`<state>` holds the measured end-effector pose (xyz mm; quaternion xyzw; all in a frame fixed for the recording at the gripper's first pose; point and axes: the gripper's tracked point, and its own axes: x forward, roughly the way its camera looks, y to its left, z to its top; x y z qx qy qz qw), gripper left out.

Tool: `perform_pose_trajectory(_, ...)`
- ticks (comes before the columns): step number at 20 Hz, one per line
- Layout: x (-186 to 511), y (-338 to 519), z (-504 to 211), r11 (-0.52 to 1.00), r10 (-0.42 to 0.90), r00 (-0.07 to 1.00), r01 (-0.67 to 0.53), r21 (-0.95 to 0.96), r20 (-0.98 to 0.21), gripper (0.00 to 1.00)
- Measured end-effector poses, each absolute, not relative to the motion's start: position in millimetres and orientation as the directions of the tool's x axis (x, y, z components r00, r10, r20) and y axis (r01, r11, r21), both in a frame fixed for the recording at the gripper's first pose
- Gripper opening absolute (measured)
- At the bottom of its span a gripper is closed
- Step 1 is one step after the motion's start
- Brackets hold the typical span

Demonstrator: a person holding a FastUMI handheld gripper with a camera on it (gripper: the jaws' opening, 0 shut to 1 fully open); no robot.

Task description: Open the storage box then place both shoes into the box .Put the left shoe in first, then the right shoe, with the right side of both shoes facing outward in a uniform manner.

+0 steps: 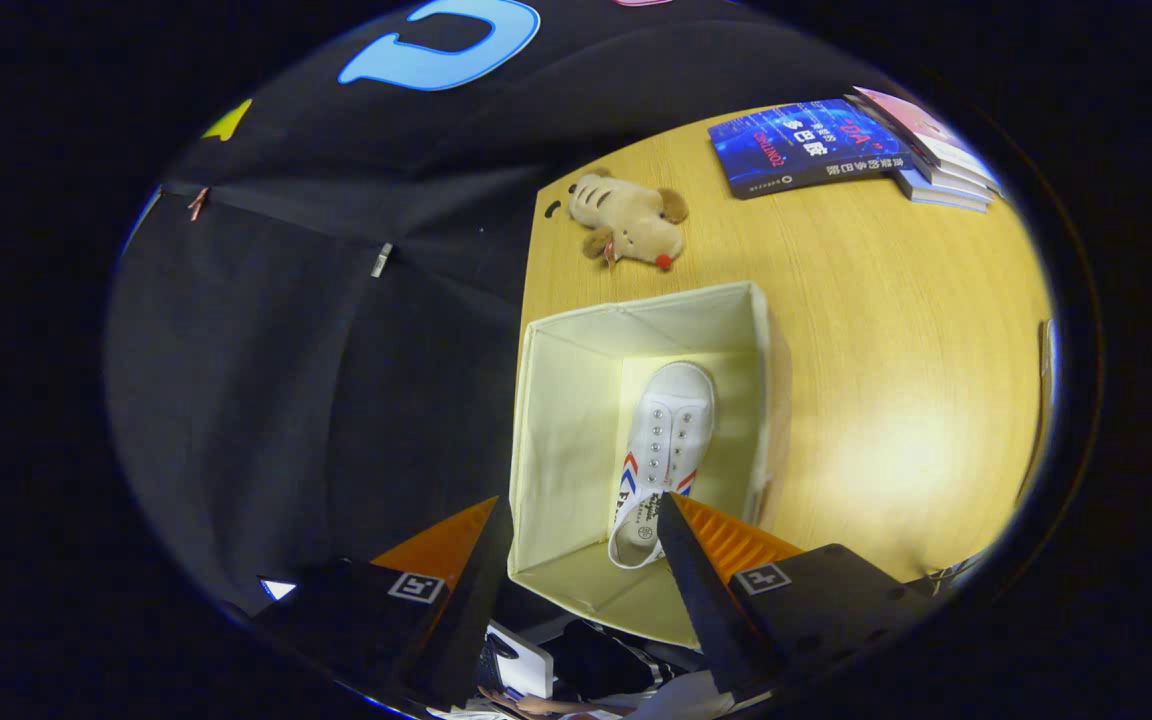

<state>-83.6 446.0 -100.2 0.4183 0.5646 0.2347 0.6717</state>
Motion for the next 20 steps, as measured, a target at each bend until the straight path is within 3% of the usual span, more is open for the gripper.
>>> perform_pose_trajectory(9,-111,255,-107,0.584,0.723,0.336,0.170,0.794,-0.604,0.89)
perform_pose_trajectory(15,-140,104,-194,0.672,0.549,0.364,0.344,0.656,-0.753,0.89)
perform_pose_trajectory(20,-178,19,-291,0.724,0.415,0.281,0.474,0.501,-0.866,0.89)
